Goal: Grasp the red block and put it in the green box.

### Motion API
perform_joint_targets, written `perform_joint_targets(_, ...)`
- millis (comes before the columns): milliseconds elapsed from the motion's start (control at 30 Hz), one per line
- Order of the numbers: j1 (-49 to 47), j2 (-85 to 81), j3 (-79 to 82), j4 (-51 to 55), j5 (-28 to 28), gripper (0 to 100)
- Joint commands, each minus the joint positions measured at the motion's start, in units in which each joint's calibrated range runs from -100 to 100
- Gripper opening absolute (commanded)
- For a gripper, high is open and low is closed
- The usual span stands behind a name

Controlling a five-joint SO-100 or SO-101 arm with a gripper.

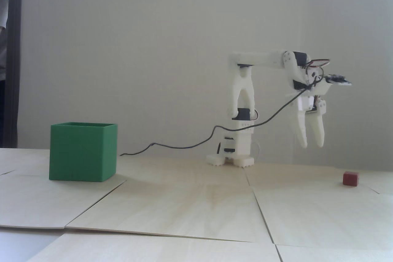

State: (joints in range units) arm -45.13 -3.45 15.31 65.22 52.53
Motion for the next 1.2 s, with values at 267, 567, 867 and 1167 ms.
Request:
perform_joint_targets(267, -6.38, 12.33, -23.21, 6.19, -0.11, 21)
perform_joint_targets(567, -8.95, 19.28, -31.55, 6.53, 0.25, 21)
perform_joint_targets(867, -9.76, 27.96, -43.53, 11.59, 0.41, 21)
perform_joint_targets(1167, -9.27, 29.3, -50.18, 21.79, 0.41, 21)
